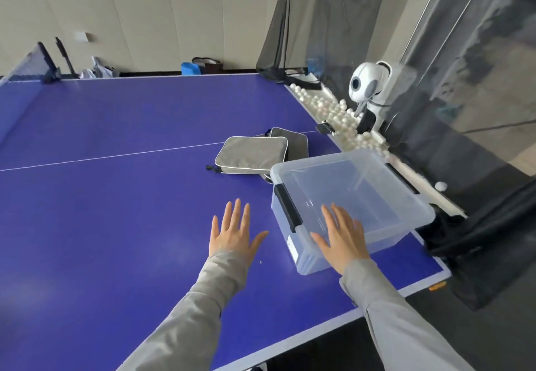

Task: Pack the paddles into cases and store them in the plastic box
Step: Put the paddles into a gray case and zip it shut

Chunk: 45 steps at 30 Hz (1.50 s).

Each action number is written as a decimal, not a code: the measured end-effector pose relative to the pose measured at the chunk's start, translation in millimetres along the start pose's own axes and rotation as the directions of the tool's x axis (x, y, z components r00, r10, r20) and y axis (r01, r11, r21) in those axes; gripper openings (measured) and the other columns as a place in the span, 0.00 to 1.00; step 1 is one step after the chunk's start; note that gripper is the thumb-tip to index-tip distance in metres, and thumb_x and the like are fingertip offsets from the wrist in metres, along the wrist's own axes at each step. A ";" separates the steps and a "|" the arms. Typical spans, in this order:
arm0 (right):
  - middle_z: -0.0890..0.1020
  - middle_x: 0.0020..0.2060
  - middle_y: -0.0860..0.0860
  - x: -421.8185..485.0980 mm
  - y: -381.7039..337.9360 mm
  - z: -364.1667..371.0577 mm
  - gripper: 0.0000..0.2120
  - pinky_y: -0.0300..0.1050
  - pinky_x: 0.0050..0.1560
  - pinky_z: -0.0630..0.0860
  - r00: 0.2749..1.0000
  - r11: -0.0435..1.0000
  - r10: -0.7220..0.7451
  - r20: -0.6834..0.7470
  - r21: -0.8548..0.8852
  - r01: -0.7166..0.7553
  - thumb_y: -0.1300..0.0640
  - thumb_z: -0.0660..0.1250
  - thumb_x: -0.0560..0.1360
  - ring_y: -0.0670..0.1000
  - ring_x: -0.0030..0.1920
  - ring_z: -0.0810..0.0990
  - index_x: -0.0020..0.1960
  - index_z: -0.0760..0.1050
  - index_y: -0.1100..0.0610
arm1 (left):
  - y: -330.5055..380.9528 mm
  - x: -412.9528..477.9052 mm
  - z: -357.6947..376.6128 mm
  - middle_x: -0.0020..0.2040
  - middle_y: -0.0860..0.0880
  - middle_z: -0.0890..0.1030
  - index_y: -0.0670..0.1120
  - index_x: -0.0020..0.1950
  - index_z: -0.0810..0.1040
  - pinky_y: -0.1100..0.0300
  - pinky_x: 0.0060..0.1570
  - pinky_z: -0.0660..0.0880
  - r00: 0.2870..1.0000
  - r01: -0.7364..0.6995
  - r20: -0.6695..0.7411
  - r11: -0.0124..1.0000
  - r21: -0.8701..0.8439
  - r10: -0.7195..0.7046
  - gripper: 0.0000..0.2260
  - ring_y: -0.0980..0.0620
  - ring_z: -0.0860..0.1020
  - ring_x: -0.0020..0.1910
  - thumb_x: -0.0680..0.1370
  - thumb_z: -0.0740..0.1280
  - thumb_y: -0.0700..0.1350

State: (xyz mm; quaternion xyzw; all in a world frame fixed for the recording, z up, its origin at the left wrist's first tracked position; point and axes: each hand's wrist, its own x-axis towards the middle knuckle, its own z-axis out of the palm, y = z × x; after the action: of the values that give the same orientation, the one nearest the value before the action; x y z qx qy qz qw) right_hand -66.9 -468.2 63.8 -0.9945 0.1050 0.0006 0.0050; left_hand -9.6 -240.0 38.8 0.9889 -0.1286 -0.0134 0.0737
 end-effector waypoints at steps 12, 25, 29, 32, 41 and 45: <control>0.56 0.76 0.51 168.5 43.8 -0.8 0.31 0.54 0.72 0.53 0.991 0.989 -0.128 0.033 -0.076 0.130 0.39 0.50 0.79 0.51 0.76 0.52 0.76 0.49 0.50 | 71.6 167.9 6.5 0.79 0.53 0.46 0.50 0.78 0.44 0.49 0.74 0.47 0.992 0.122 0.049 0.973 -0.195 -0.115 0.35 0.52 0.44 0.77 0.77 0.47 0.67; 0.69 0.68 0.56 345.0 33.7 6.7 0.31 0.55 0.61 0.66 0.962 0.959 -0.256 0.101 0.152 0.239 0.41 0.56 0.78 0.59 0.68 0.65 0.74 0.57 0.57 | 109.4 217.7 38.9 0.64 0.52 0.67 0.48 0.72 0.58 0.56 0.57 0.68 0.921 0.385 0.081 0.853 -0.353 -0.382 0.36 0.50 0.67 0.64 0.73 0.57 0.70; 0.68 0.69 0.59 392.4 18.1 25.6 0.31 0.55 0.64 0.65 0.958 0.940 -0.222 0.182 0.303 0.160 0.41 0.59 0.77 0.60 0.69 0.64 0.72 0.60 0.60 | 108.3 217.6 40.4 0.60 0.53 0.68 0.49 0.69 0.62 0.58 0.55 0.70 0.885 0.456 0.111 0.795 -0.400 -0.452 0.36 0.52 0.66 0.63 0.70 0.60 0.71; 0.70 0.67 0.62 423.1 5.9 45.9 0.32 0.55 0.67 0.65 0.956 0.911 -0.175 0.237 0.406 0.066 0.42 0.61 0.76 0.62 0.68 0.66 0.70 0.63 0.64 | 107.4 219.0 42.7 0.59 0.55 0.67 0.50 0.68 0.62 0.59 0.52 0.70 0.882 0.461 0.097 0.798 -0.388 -0.462 0.36 0.53 0.67 0.63 0.69 0.60 0.72; 0.72 0.63 0.62 466.9 -24.0 94.9 0.31 0.56 0.58 0.75 0.908 0.701 -0.013 0.418 0.652 -0.290 0.43 0.67 0.73 0.62 0.60 0.74 0.64 0.62 0.64 | 106.1 218.4 47.8 0.60 0.57 0.66 0.53 0.70 0.59 0.61 0.54 0.68 0.878 0.465 0.080 0.806 -0.367 -0.471 0.37 0.55 0.66 0.63 0.68 0.57 0.73; 0.73 0.56 0.57 466.1 -30.4 90.7 0.26 0.50 0.34 0.78 0.918 0.555 -0.007 0.396 0.765 -0.326 0.48 0.69 0.73 0.55 0.47 0.73 0.61 0.61 0.60 | 106.3 219.5 48.5 0.61 0.57 0.66 0.53 0.70 0.59 0.60 0.54 0.69 0.872 0.479 0.088 0.801 -0.360 -0.481 0.37 0.55 0.66 0.64 0.68 0.58 0.73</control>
State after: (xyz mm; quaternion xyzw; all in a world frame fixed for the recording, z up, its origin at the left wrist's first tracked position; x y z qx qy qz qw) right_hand 395.3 -534.8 -27.7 -0.8463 0.1819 0.1316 0.4831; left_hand 173.6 -404.8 5.1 0.9570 0.1309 -0.0520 0.2536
